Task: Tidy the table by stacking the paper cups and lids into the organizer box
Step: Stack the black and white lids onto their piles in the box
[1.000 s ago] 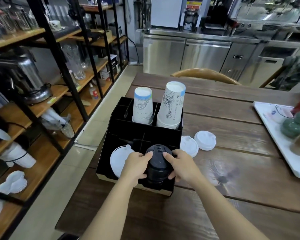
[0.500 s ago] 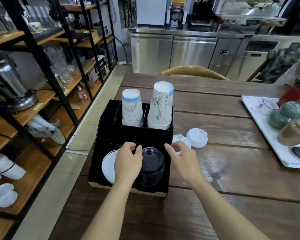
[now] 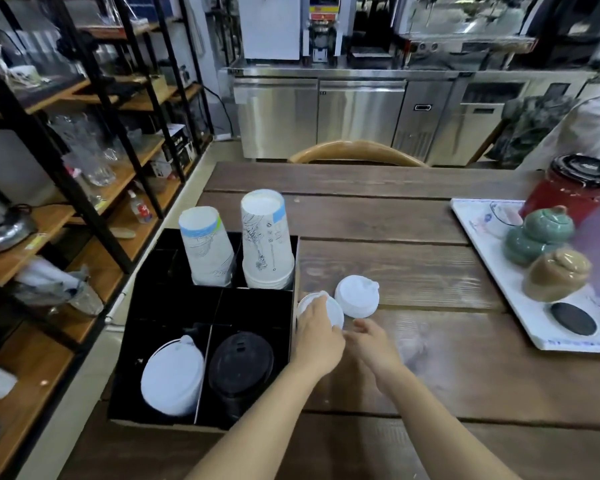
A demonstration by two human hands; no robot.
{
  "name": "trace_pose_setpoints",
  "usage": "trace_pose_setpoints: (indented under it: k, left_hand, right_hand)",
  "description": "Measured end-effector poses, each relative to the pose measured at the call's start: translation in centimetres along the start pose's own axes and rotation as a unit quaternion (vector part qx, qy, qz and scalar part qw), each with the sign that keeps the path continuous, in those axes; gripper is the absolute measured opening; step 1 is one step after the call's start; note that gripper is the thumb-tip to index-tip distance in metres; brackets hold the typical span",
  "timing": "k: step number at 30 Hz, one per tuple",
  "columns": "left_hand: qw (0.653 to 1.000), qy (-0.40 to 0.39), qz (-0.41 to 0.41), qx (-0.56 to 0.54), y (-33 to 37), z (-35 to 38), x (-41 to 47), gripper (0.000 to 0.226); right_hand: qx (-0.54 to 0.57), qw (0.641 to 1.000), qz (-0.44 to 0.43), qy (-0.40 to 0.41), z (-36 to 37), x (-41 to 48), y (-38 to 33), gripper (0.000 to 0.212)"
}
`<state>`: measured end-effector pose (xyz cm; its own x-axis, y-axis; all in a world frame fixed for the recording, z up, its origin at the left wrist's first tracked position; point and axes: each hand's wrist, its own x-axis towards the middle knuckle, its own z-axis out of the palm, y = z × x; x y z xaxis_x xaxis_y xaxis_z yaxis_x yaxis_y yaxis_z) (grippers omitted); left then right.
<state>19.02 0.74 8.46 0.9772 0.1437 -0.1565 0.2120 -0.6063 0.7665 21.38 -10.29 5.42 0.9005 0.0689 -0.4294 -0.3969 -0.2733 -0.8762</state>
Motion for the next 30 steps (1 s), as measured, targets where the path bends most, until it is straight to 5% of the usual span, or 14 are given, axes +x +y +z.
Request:
trace_pose_setpoints:
  k: [5,8,15,23,30]
  left_hand:
    - [0.982,-0.045,-0.067,0.168,-1.1,2.3,3.7,0.082]
    - [0.977,-0.068,-0.116,0.164,-1.3,2.5,5.7,0.088]
    - [0.961,-0.1,-0.19,0.173,-1.2,2.8,8.0,0.082]
    - [0.943,-0.096,-0.247,0.201,-0.2,3.2,9.3,0.063]
    - [0.955,-0.077,-0.263,0.116,-0.9,3.1,8.1,0.081]
  right_hand:
    - [-0.226,0.973,-0.023,-0.037,0.0,2.3,2.1,0.05]
    - [-0.324,0.944,-0.052,-0.015,0.3,3.0,2.7,0.056]
    - [-0.273,0.954,-0.101,-0.064,1.6,4.0,2.8,0.067]
    - [0.015,0.999,-0.015,-0.025,1.1,4.5,1.6,0.038]
    - [-0.069,0.998,-0.004,0.006,0.0,5.1,1.8,0.047]
